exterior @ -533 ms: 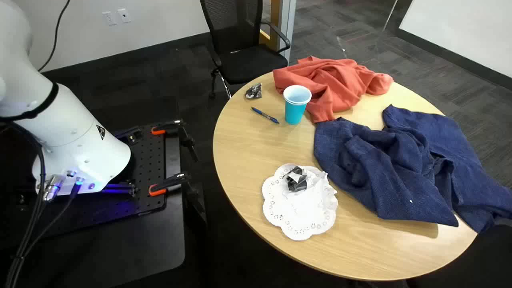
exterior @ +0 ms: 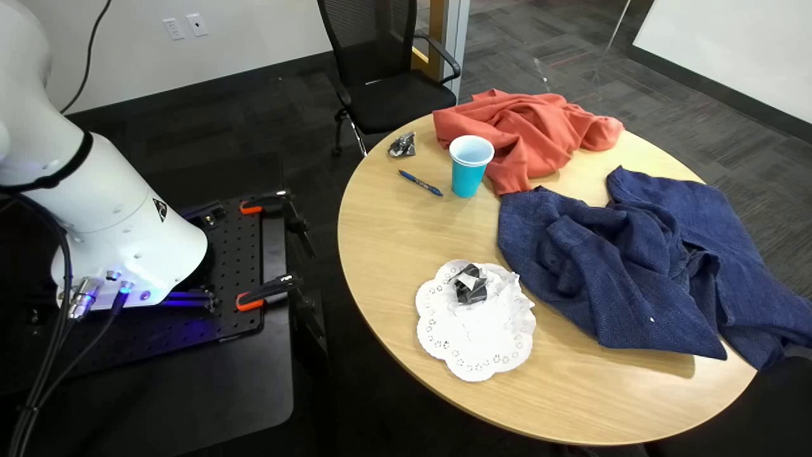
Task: Put the pen in the cup
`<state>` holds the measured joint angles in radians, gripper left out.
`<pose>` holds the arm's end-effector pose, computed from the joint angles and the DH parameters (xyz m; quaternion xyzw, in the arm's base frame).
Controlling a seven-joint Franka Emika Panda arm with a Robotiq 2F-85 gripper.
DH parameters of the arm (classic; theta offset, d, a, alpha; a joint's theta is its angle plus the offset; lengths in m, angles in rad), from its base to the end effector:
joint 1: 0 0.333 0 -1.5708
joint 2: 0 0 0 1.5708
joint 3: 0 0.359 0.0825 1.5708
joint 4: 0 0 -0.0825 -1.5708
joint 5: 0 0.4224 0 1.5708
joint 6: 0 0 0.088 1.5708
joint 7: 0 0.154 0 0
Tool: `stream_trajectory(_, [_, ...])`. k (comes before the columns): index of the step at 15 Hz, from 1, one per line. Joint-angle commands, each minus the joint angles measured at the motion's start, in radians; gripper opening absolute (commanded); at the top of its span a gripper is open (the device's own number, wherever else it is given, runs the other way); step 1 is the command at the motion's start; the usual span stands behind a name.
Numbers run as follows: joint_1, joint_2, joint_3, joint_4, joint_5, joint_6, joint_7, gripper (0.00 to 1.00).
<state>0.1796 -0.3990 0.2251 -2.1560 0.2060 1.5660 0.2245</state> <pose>0.3765 0.2061 0.5267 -0.9911 -0.0669 0.1121 0.0268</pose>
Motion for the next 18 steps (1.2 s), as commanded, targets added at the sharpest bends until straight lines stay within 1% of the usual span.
stream_trajectory(1, [-0.013,0.013,0.008,0.002,-0.003,0.028,0.032,1.00])
stream_trajectory(6, [-0.044,0.044,0.028,-0.050,-0.019,0.211,0.213,1.00])
stream_trajectory(11, [-0.055,0.109,0.049,-0.142,-0.021,0.433,0.421,1.00])
stream_trajectory(14, [-0.056,0.169,0.075,-0.192,-0.083,0.566,0.573,1.00])
stream_trajectory(18, [-0.052,0.273,0.072,-0.229,-0.196,0.707,0.774,1.00])
